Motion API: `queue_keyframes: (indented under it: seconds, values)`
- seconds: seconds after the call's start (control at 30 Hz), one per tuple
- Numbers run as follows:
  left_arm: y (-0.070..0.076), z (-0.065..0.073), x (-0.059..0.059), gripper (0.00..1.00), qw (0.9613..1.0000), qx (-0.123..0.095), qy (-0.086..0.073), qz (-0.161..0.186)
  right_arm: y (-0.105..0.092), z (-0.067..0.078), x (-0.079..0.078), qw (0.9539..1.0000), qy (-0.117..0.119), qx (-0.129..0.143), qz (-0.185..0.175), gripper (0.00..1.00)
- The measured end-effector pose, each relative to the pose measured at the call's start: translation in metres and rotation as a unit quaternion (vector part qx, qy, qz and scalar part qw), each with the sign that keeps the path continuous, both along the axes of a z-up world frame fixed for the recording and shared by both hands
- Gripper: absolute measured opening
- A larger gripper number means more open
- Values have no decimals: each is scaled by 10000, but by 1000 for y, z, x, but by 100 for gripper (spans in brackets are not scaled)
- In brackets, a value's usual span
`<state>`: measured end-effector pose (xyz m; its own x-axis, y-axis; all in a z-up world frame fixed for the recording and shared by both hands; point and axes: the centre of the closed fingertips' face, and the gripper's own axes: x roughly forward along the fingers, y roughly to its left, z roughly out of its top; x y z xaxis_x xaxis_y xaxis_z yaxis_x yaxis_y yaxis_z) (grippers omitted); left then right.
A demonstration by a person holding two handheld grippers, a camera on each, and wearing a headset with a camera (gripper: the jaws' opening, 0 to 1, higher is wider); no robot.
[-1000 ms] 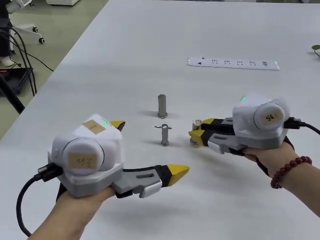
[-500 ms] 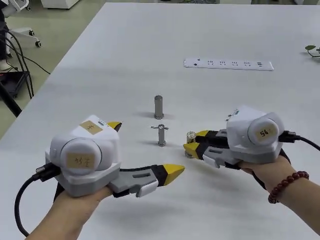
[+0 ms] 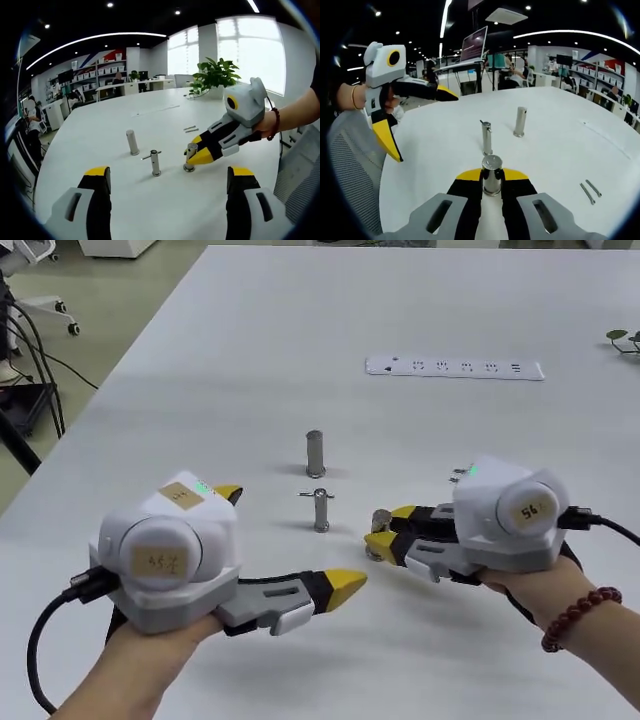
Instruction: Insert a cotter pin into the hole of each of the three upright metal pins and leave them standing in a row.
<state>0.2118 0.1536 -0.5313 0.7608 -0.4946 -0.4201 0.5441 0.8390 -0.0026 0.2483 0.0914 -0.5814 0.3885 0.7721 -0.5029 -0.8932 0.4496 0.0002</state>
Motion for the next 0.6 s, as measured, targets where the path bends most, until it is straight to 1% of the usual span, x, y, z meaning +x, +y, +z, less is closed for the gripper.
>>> queue_keyframes:
  seconds: [0.1,0.2,0.3,0.4,0.43,0.47,0.5,0.53,0.57,0.6]
  values:
    - [-1,0,-1,96,10000,16,9,-14,0,0,0,10000,54,32,-65,9]
    - [0,-1,-1,96,10000,26,20,-9,0,0,-1,9999,-50,-48,-142,9]
    - [0,-1,-1,96,10000,37,24,-10,-1,0,-1,9998,-70,-67,-195,9]
    - [-1,-1,-1,96,10000,48,28,-25,-1,0,0,9996,-10,-24,-287,9]
    - [-1,-2,-1,96,10000,57,33,-27,-1,-1,0,9993,87,29,-368,9]
    - [0,-2,-2,96,10000,68,37,-32,-1,-1,-1,9978,376,173,-522,10]
    - [0,-2,-2,96,10000,72,38,-30,1,1,-2,9968,489,307,-546,12]
    - [0,-2,-2,96,10000,74,39,-26,0,4,0,9960,494,416,-611,15]
    - [0,-2,-2,96,10000,73,38,-24,-1,5,1,9962,467,401,-616,17]
    - [0,-2,-2,96,10000,69,29,-21,-3,5,1,9975,372,253,-553,17]
